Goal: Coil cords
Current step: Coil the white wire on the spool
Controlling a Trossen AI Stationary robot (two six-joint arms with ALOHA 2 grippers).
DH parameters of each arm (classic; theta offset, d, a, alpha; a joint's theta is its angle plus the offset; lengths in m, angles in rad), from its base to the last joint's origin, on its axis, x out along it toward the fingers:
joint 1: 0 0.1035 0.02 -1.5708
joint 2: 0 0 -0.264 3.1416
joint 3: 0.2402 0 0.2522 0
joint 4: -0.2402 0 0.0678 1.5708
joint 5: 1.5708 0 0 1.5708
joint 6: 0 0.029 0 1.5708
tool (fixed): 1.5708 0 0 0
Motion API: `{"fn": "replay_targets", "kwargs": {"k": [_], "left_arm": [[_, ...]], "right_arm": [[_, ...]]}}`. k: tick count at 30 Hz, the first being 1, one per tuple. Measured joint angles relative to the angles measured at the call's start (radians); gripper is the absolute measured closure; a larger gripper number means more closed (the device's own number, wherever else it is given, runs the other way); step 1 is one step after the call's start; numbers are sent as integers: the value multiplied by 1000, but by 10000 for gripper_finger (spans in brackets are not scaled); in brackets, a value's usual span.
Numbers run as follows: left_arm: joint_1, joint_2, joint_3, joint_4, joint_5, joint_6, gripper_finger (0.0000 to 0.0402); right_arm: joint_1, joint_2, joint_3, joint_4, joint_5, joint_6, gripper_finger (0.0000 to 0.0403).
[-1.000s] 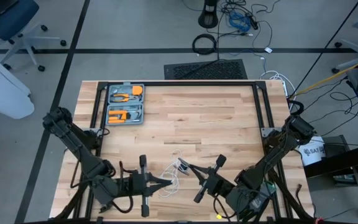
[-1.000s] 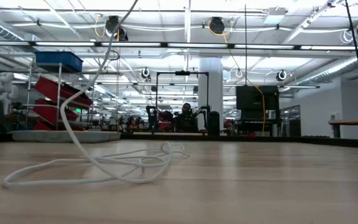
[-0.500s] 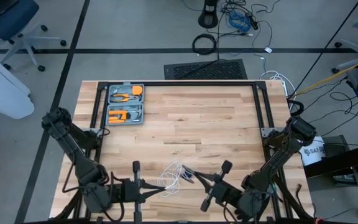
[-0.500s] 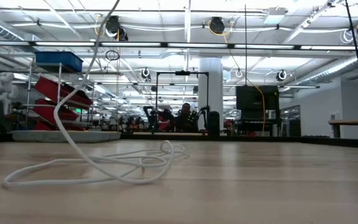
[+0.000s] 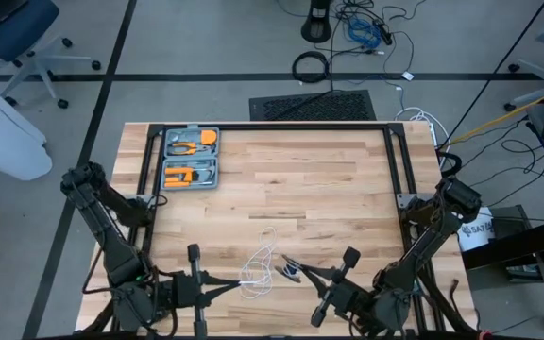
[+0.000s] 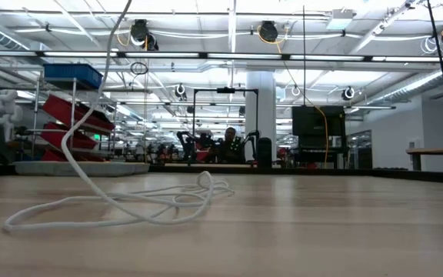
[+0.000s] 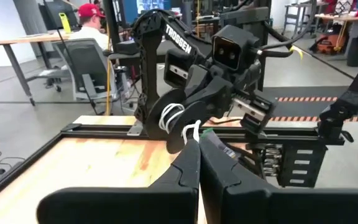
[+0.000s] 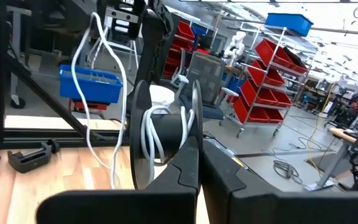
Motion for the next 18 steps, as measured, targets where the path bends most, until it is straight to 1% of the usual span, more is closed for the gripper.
{"fn": "replay_targets", "kwargs": {"k": [7,9,14,18], "left_arm": [[35,0,0,6,-11,7,400],[45,0,0,-2,-12,6,400],[49,0,0,-78,-13,-13,400],[42,-5,0,-189,-4,-110,400]], "right_arm": [[-5,0,0,-7,-51,6,403],[-5,0,0,-7,-51,9,403],[-5,0,0,5,-50,9,403],[-3,0,0,18,-50,9,403]]}}
